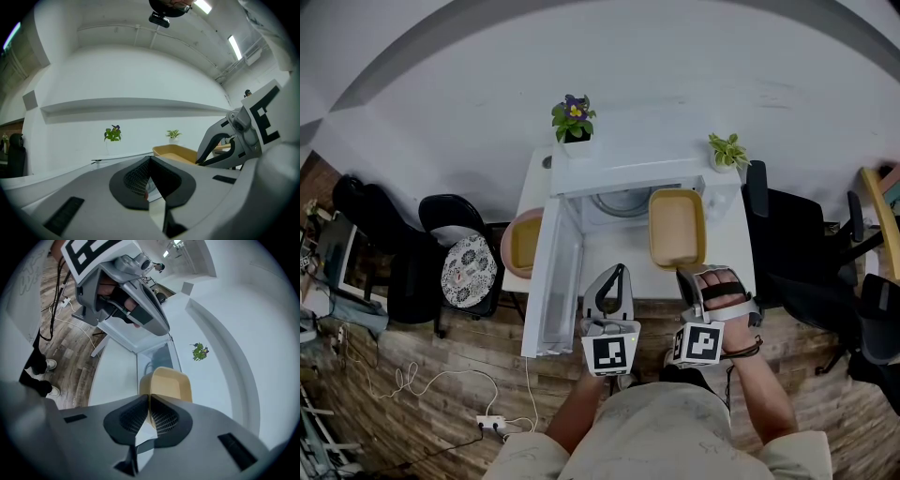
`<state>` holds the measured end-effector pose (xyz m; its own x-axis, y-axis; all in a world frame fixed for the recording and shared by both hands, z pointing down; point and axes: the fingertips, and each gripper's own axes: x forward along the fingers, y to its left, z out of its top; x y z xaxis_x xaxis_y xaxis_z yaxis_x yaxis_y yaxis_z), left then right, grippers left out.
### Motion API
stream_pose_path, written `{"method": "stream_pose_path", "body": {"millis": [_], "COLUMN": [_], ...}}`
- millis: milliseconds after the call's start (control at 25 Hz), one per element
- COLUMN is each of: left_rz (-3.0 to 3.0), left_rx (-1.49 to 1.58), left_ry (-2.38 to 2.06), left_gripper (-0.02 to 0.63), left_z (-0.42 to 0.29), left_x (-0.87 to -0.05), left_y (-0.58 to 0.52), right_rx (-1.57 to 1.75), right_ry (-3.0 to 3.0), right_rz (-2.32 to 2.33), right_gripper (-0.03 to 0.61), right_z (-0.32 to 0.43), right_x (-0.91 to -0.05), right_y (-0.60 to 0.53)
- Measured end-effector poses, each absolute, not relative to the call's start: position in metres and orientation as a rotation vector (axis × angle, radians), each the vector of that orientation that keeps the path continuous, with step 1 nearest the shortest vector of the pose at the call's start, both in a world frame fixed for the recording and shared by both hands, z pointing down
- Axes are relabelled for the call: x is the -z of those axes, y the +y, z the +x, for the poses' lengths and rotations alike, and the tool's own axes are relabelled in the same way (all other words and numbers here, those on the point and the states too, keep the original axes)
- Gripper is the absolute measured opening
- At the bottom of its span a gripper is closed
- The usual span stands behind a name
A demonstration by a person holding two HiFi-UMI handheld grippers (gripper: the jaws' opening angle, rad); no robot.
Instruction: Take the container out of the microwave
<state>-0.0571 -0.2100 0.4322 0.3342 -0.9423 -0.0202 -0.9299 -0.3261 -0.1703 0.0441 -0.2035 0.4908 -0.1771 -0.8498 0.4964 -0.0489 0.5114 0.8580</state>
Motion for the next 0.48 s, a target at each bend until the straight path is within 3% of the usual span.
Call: {"method": "stream_pose_path", "body": {"millis": [480], "left_rz": [-2.443], "left_rx": [0.151], "left_ry": [1.741], "left_gripper": [0.006], "left_z": [-0.0592], "left_x": [-0.4364], "left_y": [-0.2110], "right_rx": [0.866], "right_ry": [-1.610], "right_rz": [0.773], "right_gripper": [0.034], "right_z": [0.0403], "right_x": [-0.4934], "right_y": [-0.2058]}}
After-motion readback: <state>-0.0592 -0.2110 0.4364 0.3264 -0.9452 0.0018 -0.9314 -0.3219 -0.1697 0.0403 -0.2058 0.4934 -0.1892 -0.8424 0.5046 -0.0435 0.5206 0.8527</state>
